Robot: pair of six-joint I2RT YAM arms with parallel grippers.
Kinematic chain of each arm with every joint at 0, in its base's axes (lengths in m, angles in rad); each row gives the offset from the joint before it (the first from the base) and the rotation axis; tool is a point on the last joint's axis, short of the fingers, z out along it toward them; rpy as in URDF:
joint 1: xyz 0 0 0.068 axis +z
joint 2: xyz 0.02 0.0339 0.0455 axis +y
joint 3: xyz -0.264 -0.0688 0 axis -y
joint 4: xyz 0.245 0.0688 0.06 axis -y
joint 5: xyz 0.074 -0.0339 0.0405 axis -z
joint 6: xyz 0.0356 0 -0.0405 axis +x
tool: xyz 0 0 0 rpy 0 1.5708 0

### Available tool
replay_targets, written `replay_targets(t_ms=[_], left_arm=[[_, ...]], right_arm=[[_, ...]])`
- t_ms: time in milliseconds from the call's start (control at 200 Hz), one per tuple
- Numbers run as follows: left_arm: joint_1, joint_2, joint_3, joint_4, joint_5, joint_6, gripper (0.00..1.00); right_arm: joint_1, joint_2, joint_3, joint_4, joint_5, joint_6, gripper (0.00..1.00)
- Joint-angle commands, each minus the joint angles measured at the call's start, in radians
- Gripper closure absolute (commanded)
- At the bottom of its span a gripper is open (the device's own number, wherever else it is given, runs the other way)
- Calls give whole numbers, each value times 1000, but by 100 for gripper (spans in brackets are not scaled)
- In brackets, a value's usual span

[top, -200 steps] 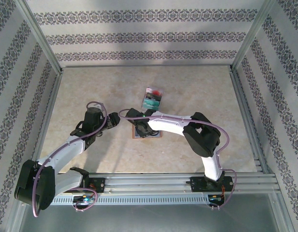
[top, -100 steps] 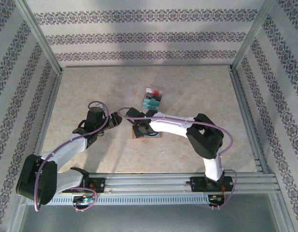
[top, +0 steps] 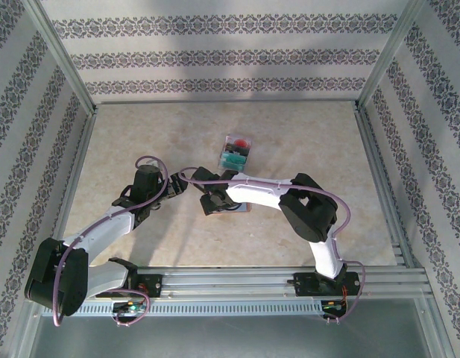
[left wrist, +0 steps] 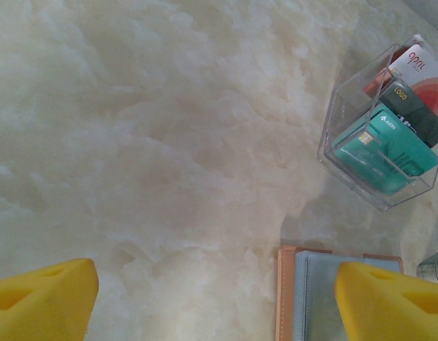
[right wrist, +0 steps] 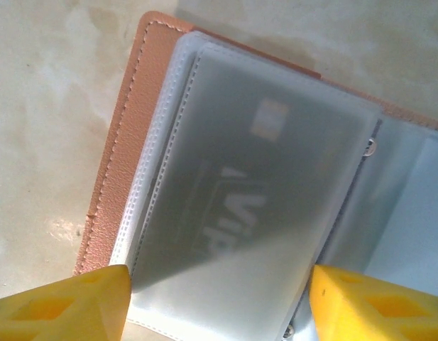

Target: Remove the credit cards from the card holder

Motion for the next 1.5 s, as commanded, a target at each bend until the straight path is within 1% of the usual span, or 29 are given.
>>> replay_targets(t_ms=[0,135,180,235,285,440,525,655,839,1024,1134,1309,1499], left_arm=[[-7,8,12,-6,-13,-3,14],[-8,5,16,-12,-10,3,13],[-7,2,21,-16,-10,7,14],[-7,-5,24,-23,-9,12,14],[-7,-10,27,-27,-9,17,14],[-6,-28,36,-44,-10,29,14],[-6,-36,38,-48,-10,32,13],[-8,-44,45,-55,-9,39,14],[-7,-48,53,-64,-8,48,14],[-6,-47,57,-66,-1,51,14],[-9,-46,66,-66,12,65,17],[-42,-31,88,-73,13,85,21],[-95,7,107,-70,-4,99,23]], right_arm=[[-15,-1,-27,10,-16,1,35],[-25,-5,-52,29,-33,2,43],[-27,-10,-60,34,-36,3,48],[-29,-19,-67,40,-37,1,57],[-30,-29,-73,46,-38,0,61],[-30,-64,-79,47,-19,-5,60],[-30,-82,-81,26,21,-6,51],[-30,-109,-94,-4,92,-5,50],[-35,-142,-121,-30,157,-2,51],[-55,-155,-151,-24,163,7,54],[-68,-163,-171,-12,158,12,56],[-90,-193,-203,0,161,25,60],[-113,-251,-256,11,170,39,59]])
